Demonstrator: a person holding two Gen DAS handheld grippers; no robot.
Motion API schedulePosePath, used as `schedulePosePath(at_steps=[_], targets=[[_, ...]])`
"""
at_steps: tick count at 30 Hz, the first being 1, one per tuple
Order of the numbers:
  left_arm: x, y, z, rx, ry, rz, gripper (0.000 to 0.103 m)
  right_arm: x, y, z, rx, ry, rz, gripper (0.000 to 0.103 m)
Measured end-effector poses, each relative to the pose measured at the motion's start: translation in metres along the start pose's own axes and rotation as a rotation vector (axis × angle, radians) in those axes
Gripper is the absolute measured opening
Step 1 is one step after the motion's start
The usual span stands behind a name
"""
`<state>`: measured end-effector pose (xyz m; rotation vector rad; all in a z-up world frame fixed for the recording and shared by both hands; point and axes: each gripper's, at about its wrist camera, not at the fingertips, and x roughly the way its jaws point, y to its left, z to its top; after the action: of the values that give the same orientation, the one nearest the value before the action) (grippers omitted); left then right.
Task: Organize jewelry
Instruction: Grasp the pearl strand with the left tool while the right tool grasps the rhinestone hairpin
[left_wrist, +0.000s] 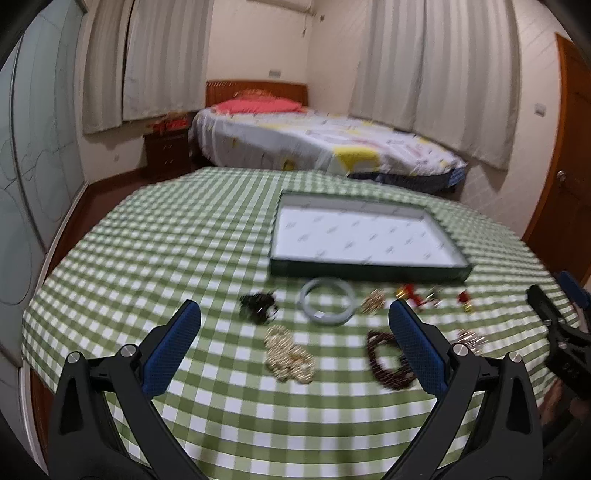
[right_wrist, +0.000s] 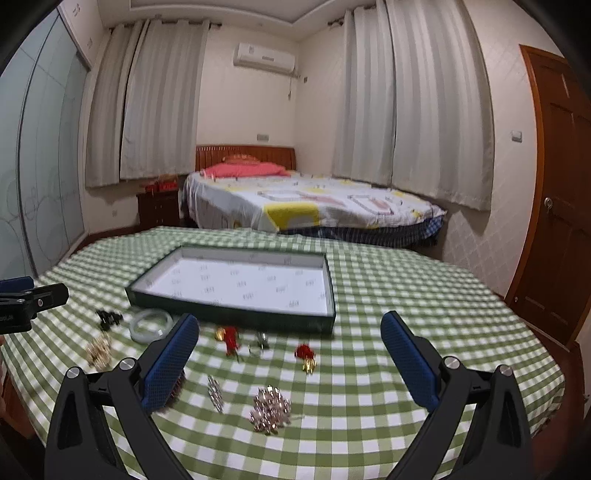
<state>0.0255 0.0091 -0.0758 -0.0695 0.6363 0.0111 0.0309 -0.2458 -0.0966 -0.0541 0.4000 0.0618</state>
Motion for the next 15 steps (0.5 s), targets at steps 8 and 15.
schedulePosePath(at_steps=[8,15], targets=[[0.06,0.02,-0.022,-0.069,0.165,0.011,0.099,0.033,-0.002,-0.023,0.006,0.114,0.03,0.096],[0.092,0.015,-0.036,-0.052,0.26,0.002,0.089,0.045,-0.006,-0.032,0.025,0.168,0.044,0.096]])
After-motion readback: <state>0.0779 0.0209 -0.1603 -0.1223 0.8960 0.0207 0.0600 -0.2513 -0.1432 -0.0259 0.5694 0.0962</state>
